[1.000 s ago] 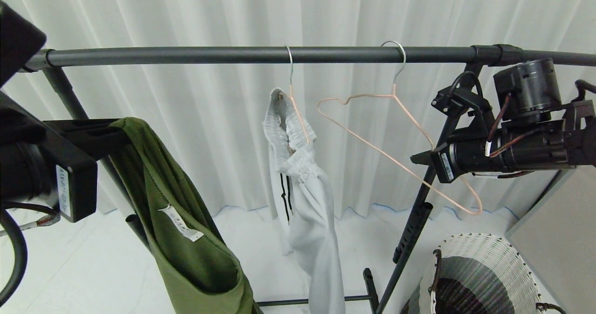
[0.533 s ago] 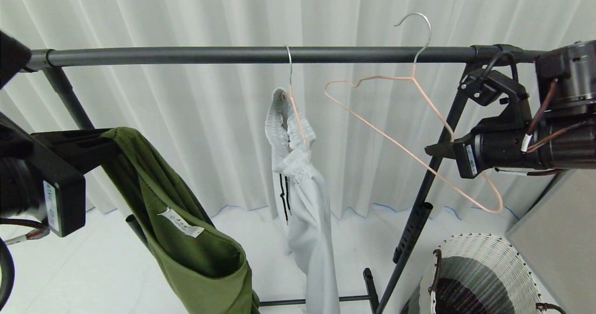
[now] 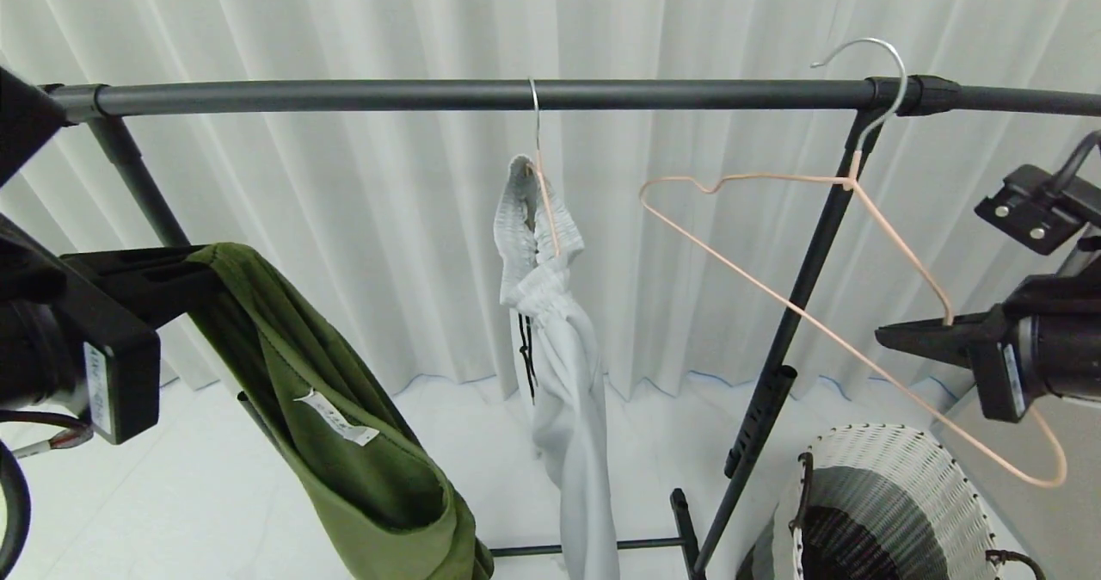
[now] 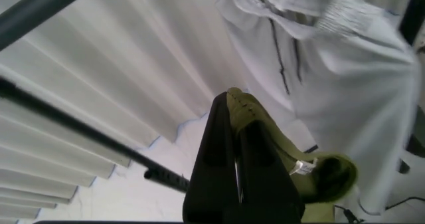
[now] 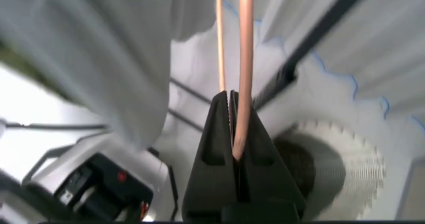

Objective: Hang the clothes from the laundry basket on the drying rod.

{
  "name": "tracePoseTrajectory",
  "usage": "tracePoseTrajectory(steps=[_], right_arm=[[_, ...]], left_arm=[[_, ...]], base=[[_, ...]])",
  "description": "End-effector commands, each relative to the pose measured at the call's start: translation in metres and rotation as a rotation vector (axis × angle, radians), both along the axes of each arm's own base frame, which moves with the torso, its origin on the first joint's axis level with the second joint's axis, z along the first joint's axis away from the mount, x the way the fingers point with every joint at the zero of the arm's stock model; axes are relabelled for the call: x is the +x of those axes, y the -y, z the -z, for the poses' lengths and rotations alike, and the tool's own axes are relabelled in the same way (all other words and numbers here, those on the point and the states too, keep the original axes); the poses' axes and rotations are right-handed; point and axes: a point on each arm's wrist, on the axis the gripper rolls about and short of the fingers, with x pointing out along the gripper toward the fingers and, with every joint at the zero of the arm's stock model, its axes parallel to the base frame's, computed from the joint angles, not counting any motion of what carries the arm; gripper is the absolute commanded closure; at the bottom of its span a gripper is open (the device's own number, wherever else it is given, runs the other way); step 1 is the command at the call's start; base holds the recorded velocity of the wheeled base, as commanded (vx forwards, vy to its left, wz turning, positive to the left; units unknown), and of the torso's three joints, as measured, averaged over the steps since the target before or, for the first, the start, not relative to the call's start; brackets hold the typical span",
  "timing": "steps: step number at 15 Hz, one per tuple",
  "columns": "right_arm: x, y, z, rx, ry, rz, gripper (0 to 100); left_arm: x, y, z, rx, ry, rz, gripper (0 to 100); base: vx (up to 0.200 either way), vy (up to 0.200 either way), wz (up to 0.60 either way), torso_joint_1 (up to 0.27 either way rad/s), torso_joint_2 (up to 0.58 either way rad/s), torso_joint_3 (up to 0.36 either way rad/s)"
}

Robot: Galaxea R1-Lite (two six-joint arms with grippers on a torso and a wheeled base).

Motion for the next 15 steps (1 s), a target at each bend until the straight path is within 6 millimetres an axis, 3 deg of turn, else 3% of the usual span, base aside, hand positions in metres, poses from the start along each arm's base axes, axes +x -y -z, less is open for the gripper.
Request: tracePoseTrajectory(steps=[1, 7, 12, 15], right_arm=[[-0.026, 0.012, 0.001, 0.008, 0.025, 0.006, 100], [-0.039, 0.019, 0.010, 0.002, 0.022, 0.013, 100], [-0.039, 0.019, 0.008, 0.006, 0.030, 0.008, 100], [-0.042, 0.017, 0.006, 0.012, 0.042, -0.014, 100]], left_arm=[[0.000, 0.000, 0.002, 0.004, -0.005, -0.001, 100], [-0.001, -0.001, 0.006, 0.012, -0.015, -0.003, 100], [0.000, -0.001, 0.011, 0.022, -0.028, -0.003, 100], [0.001, 0.000, 0.012, 0.026, -0.033, -0.003, 100]], base=[[-0.200, 0.000, 0.00, 0.002, 0.00, 0.007], [-0.200, 0.000, 0.00, -0.003, 0.00, 0.004], [0.000, 0.000, 0.00, 0.000, 0.00, 0.000], [0.000, 0.200, 0.00, 0.004, 0.00, 0.001]])
